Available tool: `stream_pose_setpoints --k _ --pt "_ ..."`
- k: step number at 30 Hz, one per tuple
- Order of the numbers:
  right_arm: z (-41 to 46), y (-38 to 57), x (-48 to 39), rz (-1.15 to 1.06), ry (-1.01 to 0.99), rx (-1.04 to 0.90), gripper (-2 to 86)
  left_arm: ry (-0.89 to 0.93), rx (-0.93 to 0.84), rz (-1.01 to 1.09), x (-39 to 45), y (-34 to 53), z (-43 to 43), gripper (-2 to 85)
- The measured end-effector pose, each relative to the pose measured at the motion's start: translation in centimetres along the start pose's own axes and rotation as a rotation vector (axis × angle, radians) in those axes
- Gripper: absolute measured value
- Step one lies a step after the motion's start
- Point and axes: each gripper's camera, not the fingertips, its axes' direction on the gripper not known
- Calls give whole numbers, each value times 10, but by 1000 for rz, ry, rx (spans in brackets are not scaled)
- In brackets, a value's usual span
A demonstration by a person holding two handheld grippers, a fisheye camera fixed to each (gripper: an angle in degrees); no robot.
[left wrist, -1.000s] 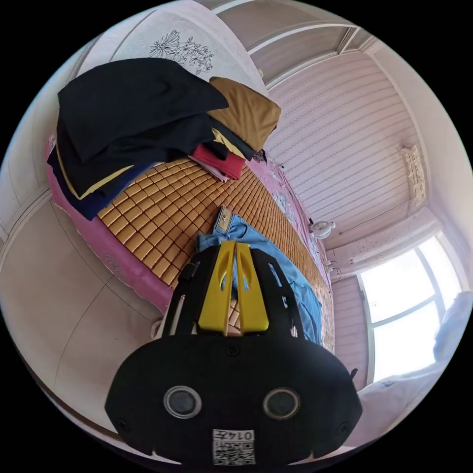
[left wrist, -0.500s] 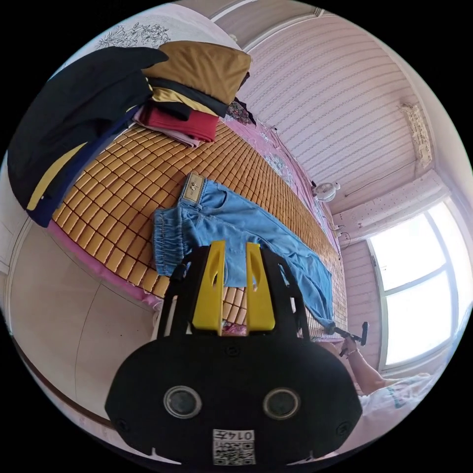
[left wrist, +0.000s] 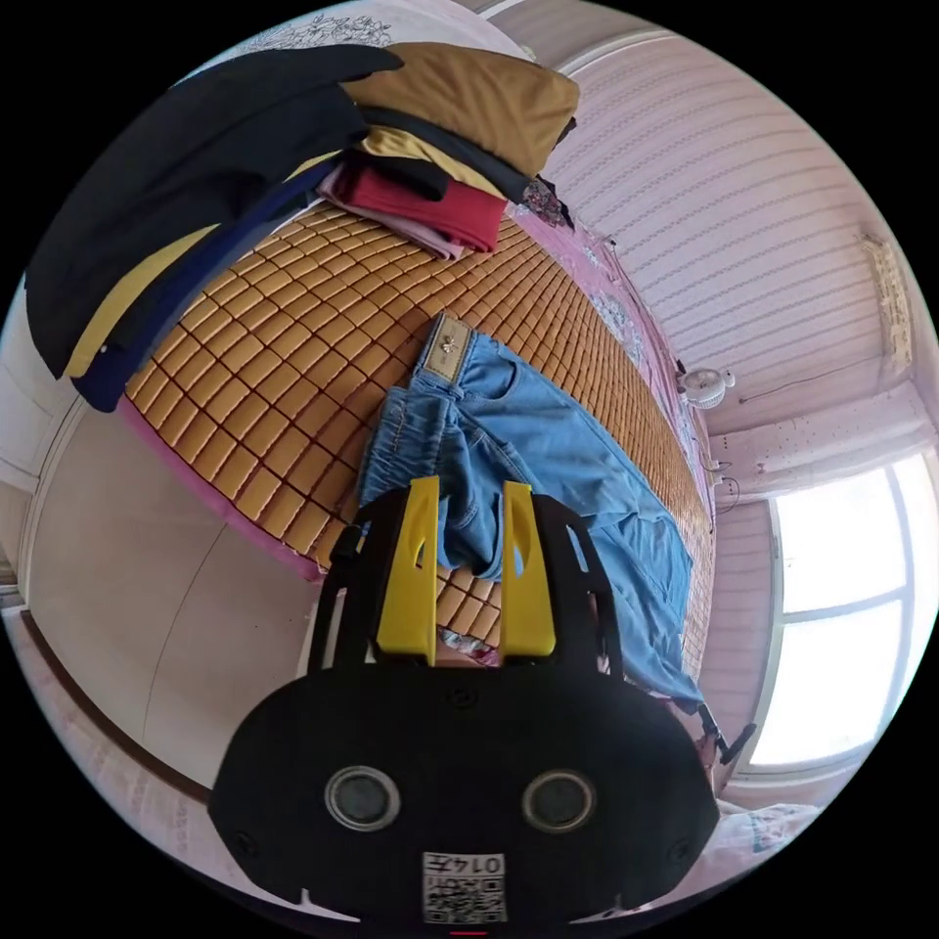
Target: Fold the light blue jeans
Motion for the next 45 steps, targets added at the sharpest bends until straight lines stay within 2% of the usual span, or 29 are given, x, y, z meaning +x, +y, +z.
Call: stream_pose_setpoints --k 10,13,15,18,23,26,28,31,33,35,39,43,45 --pt "-15 -11 -12 20 14 -56 1 33 -28 -245 -1 -31 59 123" --pt "-18 -14 -17 23 17 -70 1 -34 -38 -246 0 -33 71 76" --pt "-17 -16 -23 21 23 -87 1 -130 -98 -162 4 -37 81 20" --pt "-19 -21 -31 14 32 -89 1 -103 -111 -188 4 -44 82 -4" --pt "-32 -27 -38 29 18 -38 1 190 105 -28 48 -69 34 -9" --pt "-40 -26 -45 41 7 -2 1 164 206 187 83 -62 -27 -10" --pt "-43 -22 -53 29 7 17 2 183 257 243 76 -36 -63 -10" --pt "-40 -13 -68 -7 -6 22 4 183 290 157 13 26 -96 -10" --pt "-30 -6 -79 -21 31 -1 7 87 175 71 -39 79 -87 -10" --pt "-21 -1 -84 -8 61 -11 10 74 110 -23 -72 114 -82 -10" --pt "-10 -5 -86 27 14 -16 31 18 242 -183 -104 154 -109 -10" --pt "-13 -25 -91 26 65 19 57 -28 216 -95 -76 123 -106 -8" --pt "-12 -45 -94 32 95 43 65 -77 175 23 -38 87 -87 -4"
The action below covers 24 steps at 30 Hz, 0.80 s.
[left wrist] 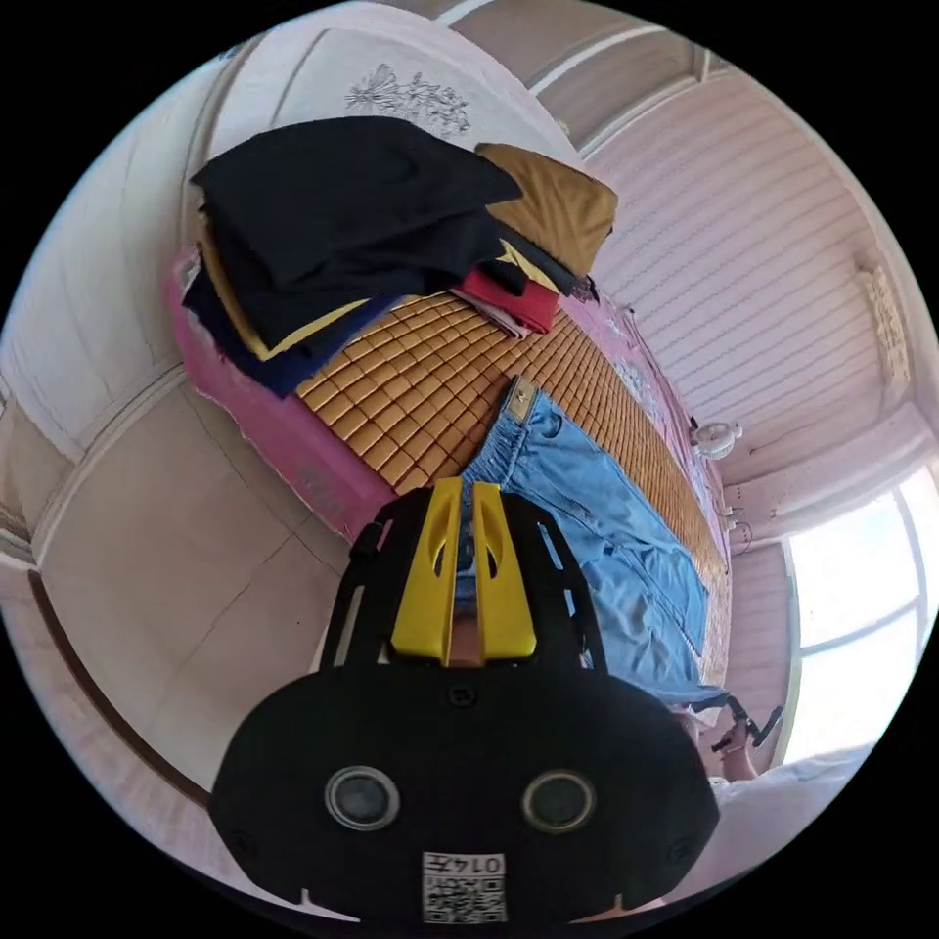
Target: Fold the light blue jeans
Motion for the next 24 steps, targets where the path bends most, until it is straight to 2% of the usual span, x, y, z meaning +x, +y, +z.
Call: stream_pose_setpoints --k 4,6,8,13,15,17,20,21,24 --pt "2 -35 -14 56 105 56 61 82 -144 131 59 -51 61 -8" --pt "-6 -48 -10 208 215 147 27 10 -189 230 102 -75 98 -9" --pt "-13 -52 -3 269 257 198 10 -41 -205 271 127 -90 124 -9" --pt "24 -84 -16 163 26 125 1 -144 -191 191 154 -112 187 -8" --pt "69 -107 -43 126 -58 42 -2 -158 -256 174 165 -112 224 -9" --pt "107 -125 -68 81 -89 -11 -4 -202 -203 223 180 -109 233 -9" --pt "164 -160 -106 5 -44 -86 -8 -233 -223 286 198 -114 237 -10" --pt "182 -175 -114 5 -12 -107 -8 -261 -164 281 201 -118 231 -10" --pt "203 -207 -124 11 22 -72 -8 -271 -172 261 205 -131 237 -10"
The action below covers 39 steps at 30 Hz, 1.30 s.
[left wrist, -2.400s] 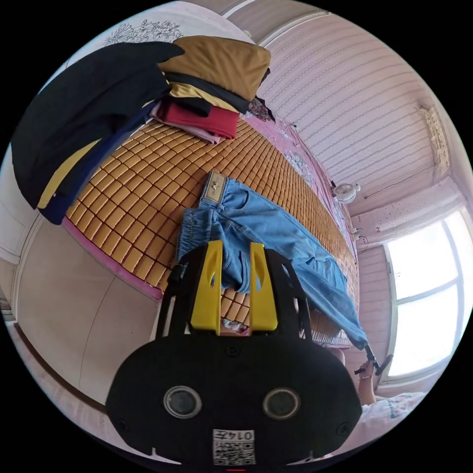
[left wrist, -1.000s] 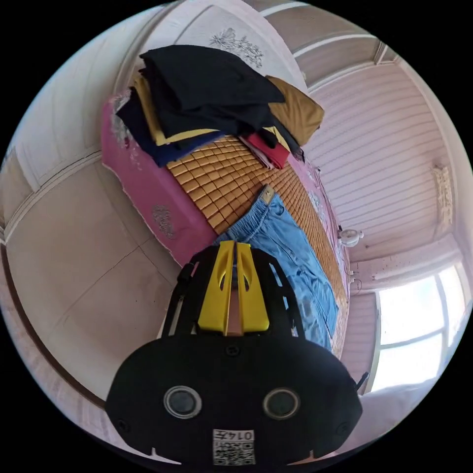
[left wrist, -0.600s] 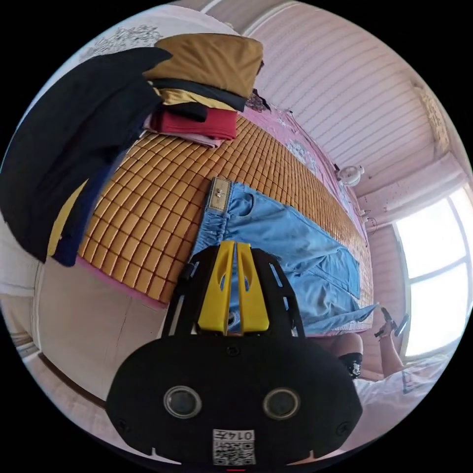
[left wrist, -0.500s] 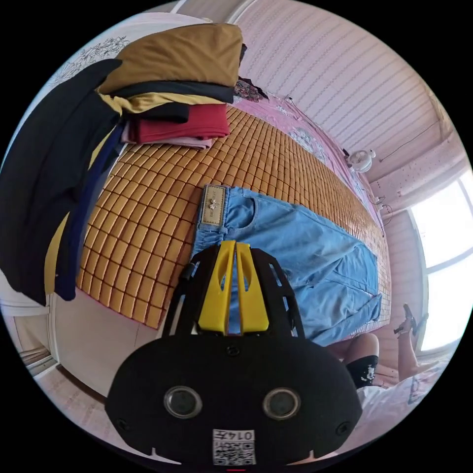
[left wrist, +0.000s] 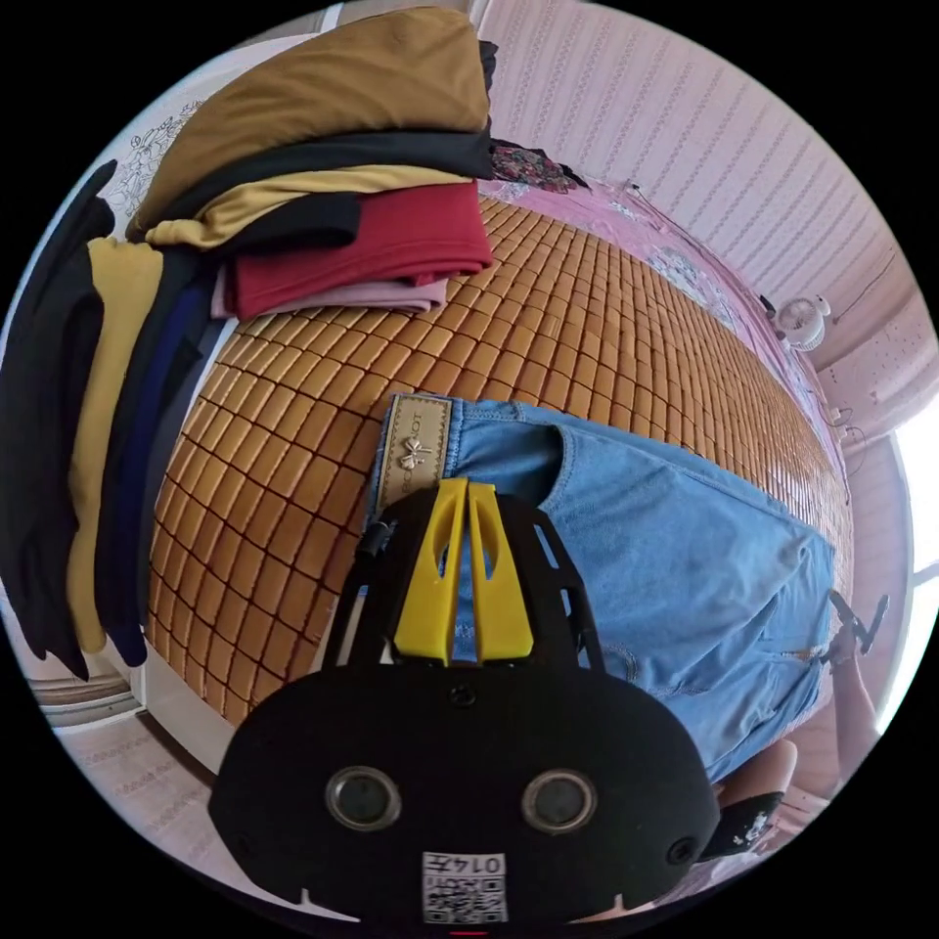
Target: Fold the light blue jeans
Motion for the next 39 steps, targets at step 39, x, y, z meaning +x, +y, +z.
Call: stream_pose_setpoints --k 39 --pt "81 -156 -41 -82 132 101 32 13 98 -1 20 -107 -9 -7"
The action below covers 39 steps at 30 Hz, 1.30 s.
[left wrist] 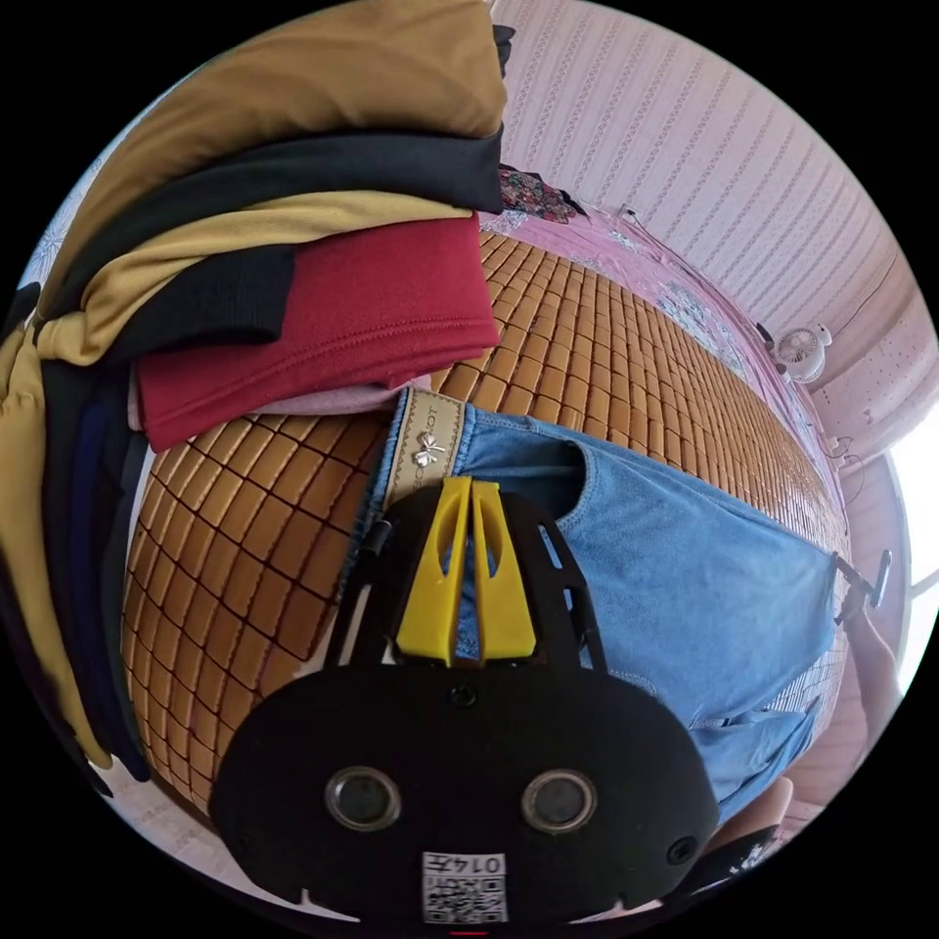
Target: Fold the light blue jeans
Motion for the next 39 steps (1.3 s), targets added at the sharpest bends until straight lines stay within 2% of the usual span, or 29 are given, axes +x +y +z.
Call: stream_pose_setpoints --k 3,6,8,10,12,14,15,20,25,26,28,30,33,35,37,39 --pt "-45 19 16 25 -124 162 47 21 10 -7 0 -1 -9 2" --pt "-93 67 46 -38 -165 200 52 123 39 -48 -10 2 -39 37" --pt "-115 108 75 -30 -158 151 52 186 117 -23 -12 16 -75 41" --pt "-131 158 107 7 -184 71 52 213 122 65 -5 34 -108 43" --pt "-151 227 136 52 -128 -16 61 234 49 251 25 70 -143 45" --pt "-160 270 144 88 -87 -25 67 275 -29 372 56 104 -158 46" --pt "-158 290 146 89 -124 -35 72 316 -70 443 78 127 -165 47" --pt "-107 309 138 119 -284 -162 72 553 -70 658 170 208 -189 44" --pt "-83 293 136 73 -292 -237 13 723 -15 641 207 234 -215 40" --pt "-88 288 141 73 -334 -228 7 724 -24 655 215 237 -219 40" --pt "-119 281 150 63 -407 -90 5 713 -9 661 226 241 -225 42" --pt "-185 287 173 82 -525 180 6 748 1 689 241 245 -235 49" --pt "-248 329 202 66 -509 400 5 754 -7 728 261 248 -244 51" --pt "-255 363 218 84 -473 408 6 775 -14 735 271 249 -247 52" --pt "-241 397 230 109 -437 316 9 817 -35 733 283 250 -246 53" --pt "-209 441 246 240 -360 163 18 824 -76 765 303 254 -243 56"
